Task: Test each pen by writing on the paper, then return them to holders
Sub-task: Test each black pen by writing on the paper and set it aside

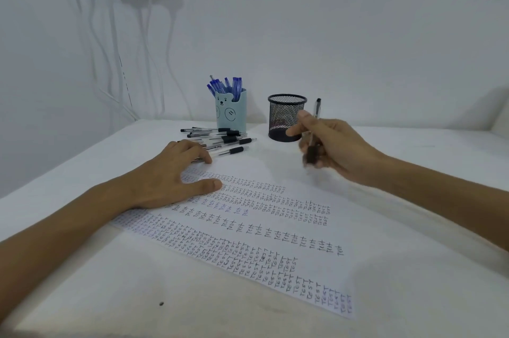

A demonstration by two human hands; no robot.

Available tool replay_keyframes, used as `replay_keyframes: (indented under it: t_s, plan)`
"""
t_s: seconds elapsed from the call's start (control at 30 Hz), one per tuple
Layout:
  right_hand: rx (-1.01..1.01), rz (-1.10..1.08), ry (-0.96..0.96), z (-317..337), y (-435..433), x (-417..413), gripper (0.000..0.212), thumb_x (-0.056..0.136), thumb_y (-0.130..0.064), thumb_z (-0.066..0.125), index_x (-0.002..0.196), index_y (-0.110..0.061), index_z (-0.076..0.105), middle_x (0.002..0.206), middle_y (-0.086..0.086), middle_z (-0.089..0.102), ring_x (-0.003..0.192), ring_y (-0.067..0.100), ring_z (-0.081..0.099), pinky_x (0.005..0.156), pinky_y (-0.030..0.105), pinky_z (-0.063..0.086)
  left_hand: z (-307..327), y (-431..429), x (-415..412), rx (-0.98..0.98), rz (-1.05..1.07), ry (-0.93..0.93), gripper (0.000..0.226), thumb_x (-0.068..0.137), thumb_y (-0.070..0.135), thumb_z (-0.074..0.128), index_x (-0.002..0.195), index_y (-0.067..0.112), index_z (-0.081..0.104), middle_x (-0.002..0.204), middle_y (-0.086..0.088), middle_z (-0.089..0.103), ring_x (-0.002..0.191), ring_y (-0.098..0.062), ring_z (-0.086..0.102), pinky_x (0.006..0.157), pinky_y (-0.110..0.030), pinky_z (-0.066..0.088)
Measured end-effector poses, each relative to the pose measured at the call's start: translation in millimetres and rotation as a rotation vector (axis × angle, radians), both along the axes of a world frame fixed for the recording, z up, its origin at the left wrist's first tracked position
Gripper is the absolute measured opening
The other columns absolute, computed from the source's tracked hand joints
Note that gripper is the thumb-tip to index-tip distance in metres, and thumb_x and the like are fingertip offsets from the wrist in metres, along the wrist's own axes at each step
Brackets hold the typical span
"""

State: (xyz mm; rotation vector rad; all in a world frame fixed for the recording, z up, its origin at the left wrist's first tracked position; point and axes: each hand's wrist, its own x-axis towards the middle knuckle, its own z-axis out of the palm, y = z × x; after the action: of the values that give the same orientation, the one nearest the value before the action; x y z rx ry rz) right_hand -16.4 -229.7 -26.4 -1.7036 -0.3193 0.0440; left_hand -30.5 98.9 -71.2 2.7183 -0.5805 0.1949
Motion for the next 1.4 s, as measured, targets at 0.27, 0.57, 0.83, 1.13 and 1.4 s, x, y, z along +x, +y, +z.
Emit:
replay_keyframes:
  t_s: [0.27, 0.57, 0.83, 1.13, 1.4]
  plan:
    - [-0.667, -0.424, -0.216, 24.4, -51.5, 70.8, 0.035, 0.097, -0.04, 0.061, 0.107, -0.006, 0.062, 0.058, 0.011, 0.068, 0.036, 0.01, 0.051, 0.052, 0.025, 0.044, -0.4, 0.2, 2.5, 0.009, -0.01, -0.006, 0.076, 0.07, 0.096, 0.042, 0.125, 0.044, 0.051, 0.135, 0.025, 0.043, 0.128, 0.003, 0.035, 0.109, -0.03, 0.037]
    - [-1.037, -0.469, -0.196, 2.7, -65.8, 112.2, 0.045, 0.094, -0.035, 0.059, 0.074, 0.005, 0.069, 0.056, 0.014, 0.064, 0.058, 0.026, 0.059, 0.064, 0.03, 0.051, 0.7, -0.3, 1.5, 0.008, -0.014, 0.005, 0.076, 0.07, 0.095, 0.042, 0.125, 0.043, 0.051, 0.135, 0.025, 0.044, 0.128, 0.003, 0.035, 0.107, -0.029, 0.036]
    - [-1.115, -0.499, -0.255, 1.0, -67.0, 109.4, 0.043, 0.095, -0.038, 0.058, 0.099, 0.002, 0.074, 0.102, 0.022, 0.073, 0.1, 0.039, 0.066, 0.065, 0.032, 0.043, 1.2, 0.3, 0.7, 0.006, -0.02, -0.013, 0.077, 0.071, 0.095, 0.043, 0.126, 0.043, 0.052, 0.135, 0.026, 0.043, 0.129, 0.009, 0.034, 0.108, -0.027, 0.036]
    - [-1.042, -0.557, -0.545, 17.1, -42.0, 82.0, 0.023, 0.095, -0.036, 0.058, 0.096, -0.019, 0.072, 0.09, 0.008, 0.07, 0.087, 0.031, 0.064, 0.068, 0.03, 0.044, -0.6, -0.3, 2.8, -0.07, -0.054, -0.181, 0.05, 0.092, 0.062, 0.054, 0.127, 0.028, 0.063, 0.126, 0.017, 0.058, 0.116, 0.002, 0.054, 0.1, -0.024, 0.048]
    - [-0.991, -0.149, -1.054, 11.6, 25.2, 20.7, 0.025, 0.096, -0.032, 0.06, 0.113, -0.015, 0.068, 0.113, 0.004, 0.066, 0.106, 0.024, 0.062, 0.083, 0.03, 0.049, 11.6, -21.7, -12.3, -0.267, -0.143, -0.486, 0.031, 0.097, -0.002, 0.065, 0.119, 0.016, 0.078, 0.117, 0.011, 0.075, 0.112, 0.002, 0.067, 0.099, -0.011, 0.049]
